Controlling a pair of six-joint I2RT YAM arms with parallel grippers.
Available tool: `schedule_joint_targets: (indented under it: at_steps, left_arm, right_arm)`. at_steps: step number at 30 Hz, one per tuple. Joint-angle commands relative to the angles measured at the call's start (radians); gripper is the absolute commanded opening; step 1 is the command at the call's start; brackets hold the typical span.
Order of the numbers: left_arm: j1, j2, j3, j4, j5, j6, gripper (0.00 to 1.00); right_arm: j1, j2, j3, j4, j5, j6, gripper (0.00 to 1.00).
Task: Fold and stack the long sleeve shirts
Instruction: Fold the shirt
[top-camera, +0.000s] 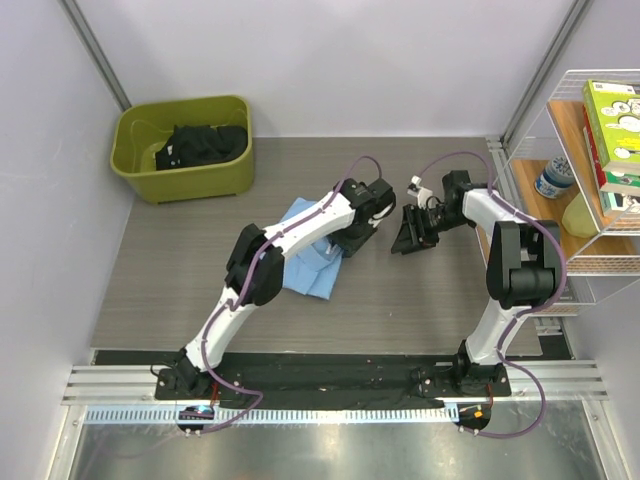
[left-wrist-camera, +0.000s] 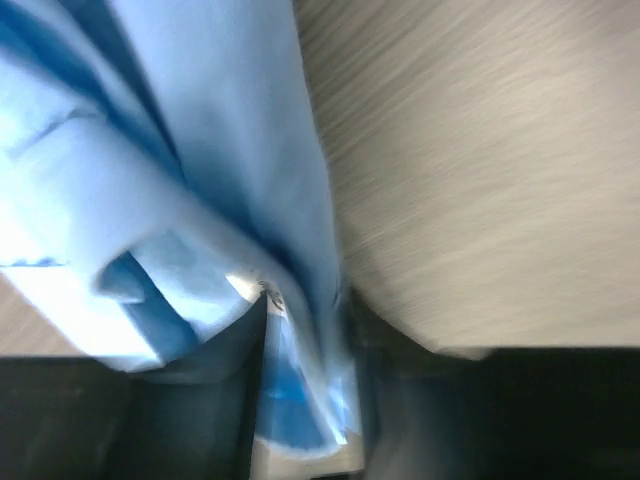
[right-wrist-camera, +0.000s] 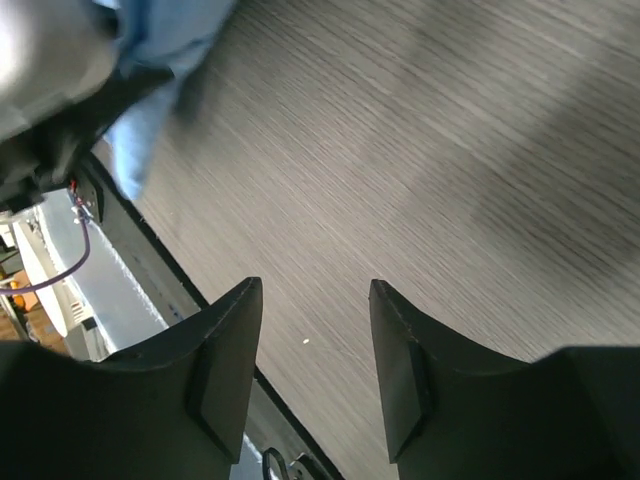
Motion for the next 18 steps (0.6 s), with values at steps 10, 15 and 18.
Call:
schedule_joint_targets:
  at_steps: [10,15,18]
  left_arm:
    - [0.28,-0.452,-0.214,0.193,0.74,0.159,0.87]
    - [0.426,-0.441,-0.266,0.031,0.826,0.511,0.72]
    - [0.43,-0.47,-0.414,0.071,0.751,0.659,0.65]
  right_arm:
    - [-0.01,-0.001,-0.002,0.086,-0.096,0.121,0.62]
    - [0.079,0.04,0.02,0.267,-0.108,0.299,0.58]
    - [0.117,0.085,0.055,0.349,-0.115,0.379,0.54]
